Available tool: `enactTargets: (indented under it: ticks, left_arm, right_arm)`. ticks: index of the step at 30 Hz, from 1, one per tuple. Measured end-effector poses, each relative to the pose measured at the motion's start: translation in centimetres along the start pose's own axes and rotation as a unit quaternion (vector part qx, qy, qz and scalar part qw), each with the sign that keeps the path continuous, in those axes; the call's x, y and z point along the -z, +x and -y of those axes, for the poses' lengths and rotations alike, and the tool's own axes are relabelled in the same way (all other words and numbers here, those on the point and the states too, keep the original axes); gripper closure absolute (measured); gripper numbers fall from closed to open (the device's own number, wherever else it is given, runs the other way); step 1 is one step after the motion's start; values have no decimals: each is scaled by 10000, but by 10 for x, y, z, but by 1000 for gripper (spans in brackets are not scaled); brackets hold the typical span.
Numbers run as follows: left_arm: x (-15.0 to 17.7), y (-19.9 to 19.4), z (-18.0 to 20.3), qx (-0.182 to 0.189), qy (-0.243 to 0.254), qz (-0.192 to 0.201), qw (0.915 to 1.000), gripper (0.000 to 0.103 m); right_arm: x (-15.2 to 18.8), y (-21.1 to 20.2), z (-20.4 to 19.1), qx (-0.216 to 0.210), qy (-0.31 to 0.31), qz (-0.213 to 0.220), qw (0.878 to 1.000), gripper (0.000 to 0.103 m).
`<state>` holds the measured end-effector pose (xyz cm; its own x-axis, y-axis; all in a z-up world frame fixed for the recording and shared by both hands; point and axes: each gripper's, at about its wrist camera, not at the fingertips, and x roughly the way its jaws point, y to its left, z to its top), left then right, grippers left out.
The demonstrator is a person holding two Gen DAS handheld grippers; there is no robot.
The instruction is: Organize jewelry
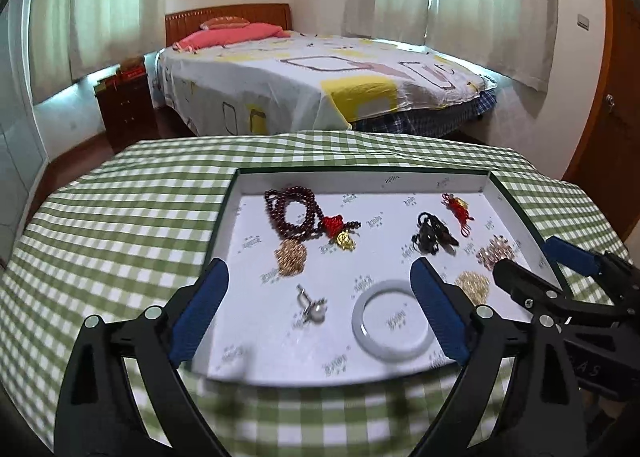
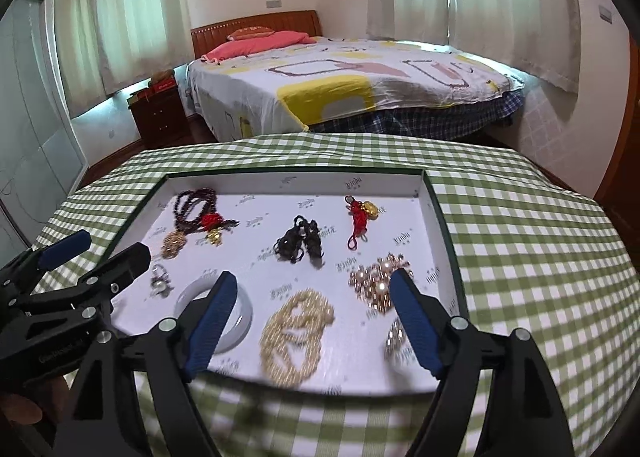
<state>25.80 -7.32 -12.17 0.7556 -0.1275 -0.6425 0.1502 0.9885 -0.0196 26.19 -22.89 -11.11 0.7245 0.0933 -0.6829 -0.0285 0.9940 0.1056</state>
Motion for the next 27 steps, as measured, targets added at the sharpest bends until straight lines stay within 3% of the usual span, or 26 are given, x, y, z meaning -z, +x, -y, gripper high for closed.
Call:
enactTargets:
  ticks: [13, 27]
  left_arm:
    - [27, -111, -2, -127, 53, 449, 9989, 6]
    - [38, -210, -16, -295, -197, 866, 9956, 4]
  right_arm:
    - [30, -91, -13, -20, 60, 268, 9996, 20]
    - [38, -194, -20, 44, 37, 941, 9955, 18]
